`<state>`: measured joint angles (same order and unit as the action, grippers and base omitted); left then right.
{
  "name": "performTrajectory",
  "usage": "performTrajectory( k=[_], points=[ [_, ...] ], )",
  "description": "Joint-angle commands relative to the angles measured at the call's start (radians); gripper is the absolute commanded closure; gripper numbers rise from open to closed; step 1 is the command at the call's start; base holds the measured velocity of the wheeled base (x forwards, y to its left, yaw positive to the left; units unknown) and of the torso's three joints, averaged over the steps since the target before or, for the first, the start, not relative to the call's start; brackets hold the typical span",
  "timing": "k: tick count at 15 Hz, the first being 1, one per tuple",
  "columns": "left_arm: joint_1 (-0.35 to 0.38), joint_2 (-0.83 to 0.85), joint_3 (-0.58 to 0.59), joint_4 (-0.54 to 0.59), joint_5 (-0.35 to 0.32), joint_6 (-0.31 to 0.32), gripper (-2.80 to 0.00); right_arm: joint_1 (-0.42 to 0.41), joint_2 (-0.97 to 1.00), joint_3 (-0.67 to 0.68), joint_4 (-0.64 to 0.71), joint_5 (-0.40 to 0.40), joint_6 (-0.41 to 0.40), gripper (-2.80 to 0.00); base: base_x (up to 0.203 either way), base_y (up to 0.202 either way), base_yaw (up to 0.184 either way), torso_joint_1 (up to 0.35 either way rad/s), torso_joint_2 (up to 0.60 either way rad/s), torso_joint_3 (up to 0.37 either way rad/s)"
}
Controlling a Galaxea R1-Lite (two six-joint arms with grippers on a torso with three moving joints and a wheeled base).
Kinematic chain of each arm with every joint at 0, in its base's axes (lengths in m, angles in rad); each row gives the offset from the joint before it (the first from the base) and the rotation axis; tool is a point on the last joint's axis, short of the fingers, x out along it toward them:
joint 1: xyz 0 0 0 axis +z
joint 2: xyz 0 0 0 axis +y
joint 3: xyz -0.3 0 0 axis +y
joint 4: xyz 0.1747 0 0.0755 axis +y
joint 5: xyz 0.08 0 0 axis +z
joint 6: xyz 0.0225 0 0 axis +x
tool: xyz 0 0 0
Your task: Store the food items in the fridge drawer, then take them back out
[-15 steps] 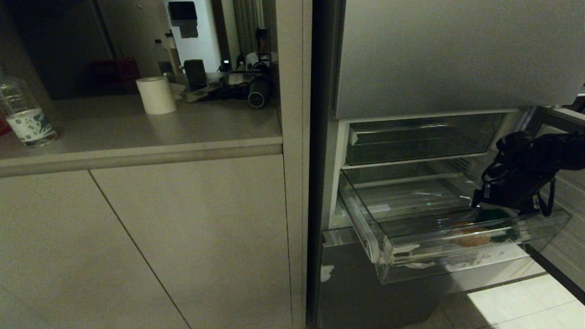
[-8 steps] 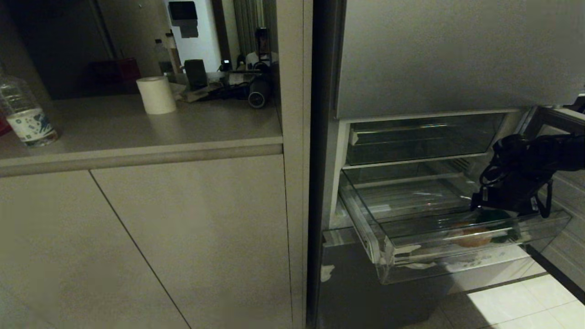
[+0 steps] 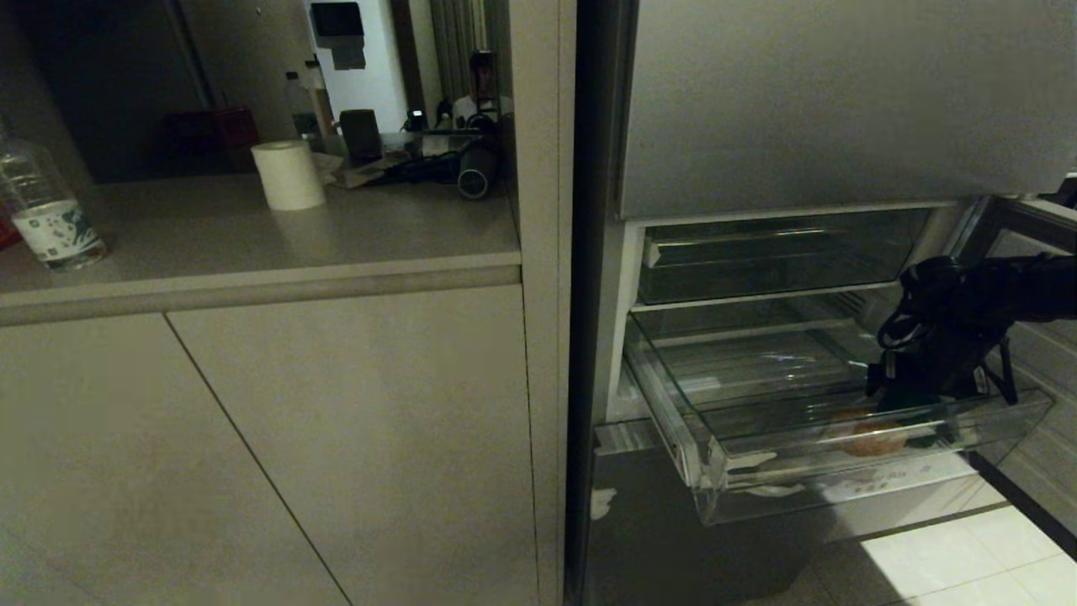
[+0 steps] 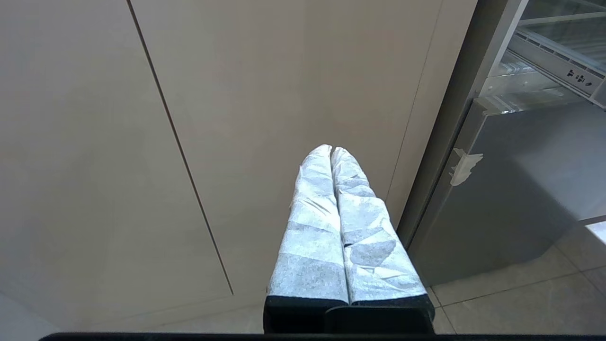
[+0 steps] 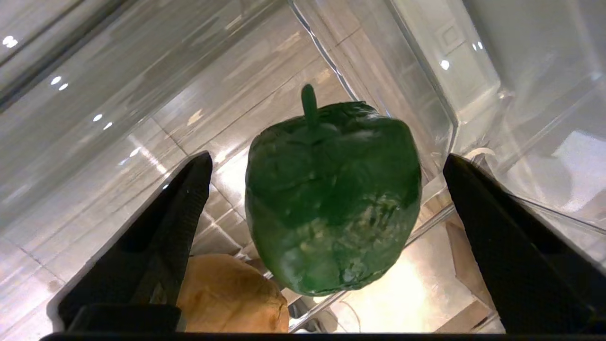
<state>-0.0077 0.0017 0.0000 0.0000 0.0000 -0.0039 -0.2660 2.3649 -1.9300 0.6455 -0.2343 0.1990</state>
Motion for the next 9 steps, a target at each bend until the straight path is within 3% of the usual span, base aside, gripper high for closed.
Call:
performTrajectory(
  k=[1, 9],
  points=[
    [0.0, 0.001, 0.0, 0.0, 0.0, -0.001, 0.0, -0.004, 0.008, 0.0, 0.003, -0.002, 0.002, 0.0, 0.0, 0.0, 0.0, 0.0, 0.0, 0.0],
    [0.0, 0.001, 0.0, 0.0, 0.0, -0.001, 0.0, 0.005, 0.007, 0.0, -0.177, 0.006, -0.014, 0.0, 0.0, 0.0, 0.0, 0.0, 0.0, 0.0]
  ],
)
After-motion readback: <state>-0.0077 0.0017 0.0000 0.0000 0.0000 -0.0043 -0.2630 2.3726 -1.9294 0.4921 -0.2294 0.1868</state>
